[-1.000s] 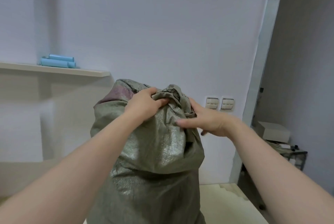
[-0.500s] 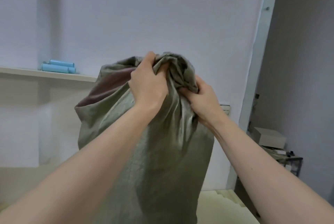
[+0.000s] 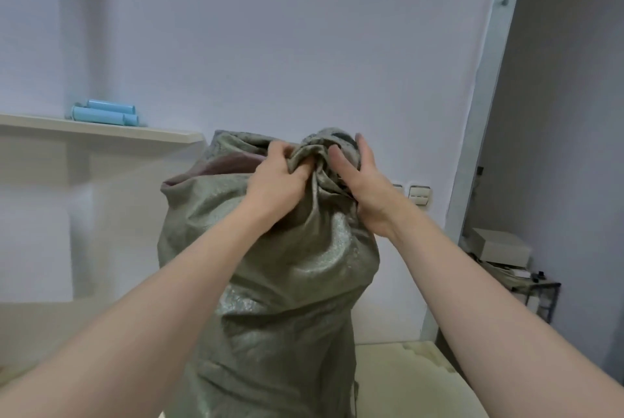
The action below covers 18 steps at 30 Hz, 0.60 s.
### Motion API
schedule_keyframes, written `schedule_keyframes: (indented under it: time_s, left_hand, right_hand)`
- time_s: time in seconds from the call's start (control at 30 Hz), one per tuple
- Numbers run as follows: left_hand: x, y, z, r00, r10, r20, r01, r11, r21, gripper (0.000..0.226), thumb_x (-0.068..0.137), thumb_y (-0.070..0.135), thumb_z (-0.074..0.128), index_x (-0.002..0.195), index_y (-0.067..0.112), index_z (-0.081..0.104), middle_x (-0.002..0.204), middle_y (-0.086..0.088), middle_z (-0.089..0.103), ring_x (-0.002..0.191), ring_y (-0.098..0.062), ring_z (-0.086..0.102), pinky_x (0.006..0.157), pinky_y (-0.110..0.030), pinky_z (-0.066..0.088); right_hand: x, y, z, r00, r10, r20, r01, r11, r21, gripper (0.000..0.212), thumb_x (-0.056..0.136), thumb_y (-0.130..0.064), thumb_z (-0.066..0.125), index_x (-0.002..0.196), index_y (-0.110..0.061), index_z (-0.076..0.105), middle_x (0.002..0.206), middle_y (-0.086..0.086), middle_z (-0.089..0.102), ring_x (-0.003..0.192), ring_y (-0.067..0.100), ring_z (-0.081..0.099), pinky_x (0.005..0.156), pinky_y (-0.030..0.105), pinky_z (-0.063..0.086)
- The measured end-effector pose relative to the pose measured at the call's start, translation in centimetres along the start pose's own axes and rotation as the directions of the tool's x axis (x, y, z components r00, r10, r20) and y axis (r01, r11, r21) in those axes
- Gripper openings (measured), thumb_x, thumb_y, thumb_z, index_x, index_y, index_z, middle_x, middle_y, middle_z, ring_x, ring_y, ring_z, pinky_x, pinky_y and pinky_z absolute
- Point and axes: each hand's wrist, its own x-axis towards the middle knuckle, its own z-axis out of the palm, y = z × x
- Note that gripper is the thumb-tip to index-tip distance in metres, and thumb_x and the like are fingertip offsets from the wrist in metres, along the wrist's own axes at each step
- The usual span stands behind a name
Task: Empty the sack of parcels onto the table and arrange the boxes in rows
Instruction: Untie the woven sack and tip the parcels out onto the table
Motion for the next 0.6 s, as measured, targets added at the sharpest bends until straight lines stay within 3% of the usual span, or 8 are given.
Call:
schedule_keyframes:
  time_s: [0.1,0.17,0.23,0.33,0.4,0.47,0.53,0.6]
  left_hand:
    - [-0.9,-0.1,-0.3,0.987,0.020,0.162,-0.018,1.000,-0.015,0.051,0.093,0.036,0.060,0.134,0.022,0.036,0.116,0.000,0.059,0.112,-0.020,0.057,0.098,-0.040,0.046]
    - [-1.2,-0.2,-0.8,0.967,0.037,0.253,-0.056,0.996,0.066,0.056,0.094,0.036,0.058,0.140,0.021,0.031,0.119,0.002,0.055,0.115,-0.019,0.055,0.098,-0.035,0.045]
    - [-1.2,-0.3,-1.4,0.955,0.050,0.292,-0.093,0.987,0.133,0.056,0.095,0.043,0.056,0.141,0.024,0.031,0.124,0.003,0.058,0.119,-0.020,0.054,0.103,-0.041,0.043]
    - [-1.2,-0.3,-2.1,0.994,0.091,0.055,-0.105,0.936,0.335,0.068,0.089,0.063,0.051,0.144,0.030,0.030,0.145,0.005,0.049,0.138,-0.023,0.041,0.115,-0.063,0.020]
    - [-1.1,-0.6,-2.8,0.991,-0.015,-0.134,0.086,0.836,0.542,0.093,0.079,0.079,0.049,0.151,0.032,0.014,0.162,-0.003,0.019,0.149,-0.031,0.013,0.108,-0.075,0.002]
    - [-1.0,-1.7,-3.6,0.949,-0.246,-0.199,0.316,0.743,0.590,0.111,0.072,0.082,0.054,0.154,0.030,0.001,0.164,-0.009,-0.004,0.149,-0.039,-0.007,0.105,-0.076,-0.001]
    - [-0.7,-3.4,-4.2,0.870,-0.441,-0.222,0.487,0.692,0.533,0.104,0.074,0.074,0.062,0.155,0.027,0.015,0.163,-0.014,0.005,0.148,-0.042,0.001,0.109,-0.075,0.009]
    - [-0.4,-4.6,-4.4,0.850,-0.480,-0.218,0.525,0.727,0.443,0.071,0.082,0.060,0.065,0.141,0.026,0.047,0.146,-0.014,0.044,0.134,-0.039,0.038,0.106,-0.062,0.033]
  right_hand:
    - [0.1,-0.5,1.1,0.999,-0.019,-0.029,0.020,1.000,0.020,0.074,0.070,-0.044,0.086,0.133,-0.022,0.054,0.129,0.018,0.061,0.114,0.033,0.063,0.094,0.046,0.055]
    - [-0.1,-0.5,1.2,0.997,-0.018,-0.076,0.021,0.999,0.033,0.049,0.075,-0.018,0.083,0.118,-0.008,0.063,0.107,0.020,0.072,0.100,0.036,0.070,0.083,0.044,0.059]
    - [-0.2,-0.3,1.1,0.985,-0.013,-0.170,0.012,1.000,-0.006,0.040,0.068,-0.008,0.083,0.106,-0.008,0.068,0.096,0.018,0.074,0.094,0.038,0.071,0.080,0.048,0.060]
    - [-0.2,0.1,1.5,0.935,-0.075,-0.348,0.032,0.991,-0.130,0.030,0.066,-0.006,0.082,0.088,-0.022,0.069,0.090,0.008,0.075,0.090,0.030,0.072,0.083,0.046,0.059]
    - [-0.3,0.4,1.2,0.893,-0.155,-0.423,0.039,0.962,-0.270,0.027,0.067,-0.016,0.083,0.084,-0.029,0.065,0.088,-0.003,0.073,0.091,0.023,0.069,0.084,0.039,0.057]
    - [-0.9,0.5,0.8,0.862,-0.219,-0.458,0.045,0.931,-0.361,0.028,0.071,-0.021,0.081,0.092,-0.031,0.065,0.093,-0.005,0.072,0.094,0.020,0.066,0.084,0.033,0.054]
    - [-1.4,0.7,0.8,0.840,-0.274,-0.468,0.055,0.902,-0.429,0.028,0.076,-0.021,0.078,0.099,-0.030,0.065,0.097,-0.004,0.072,0.094,0.019,0.064,0.080,0.028,0.050]
    - [-2.1,0.8,1.0,0.830,-0.325,-0.453,0.085,0.876,-0.474,0.023,0.080,-0.017,0.073,0.097,-0.029,0.063,0.094,-0.006,0.069,0.088,0.016,0.059,0.068,0.018,0.040]
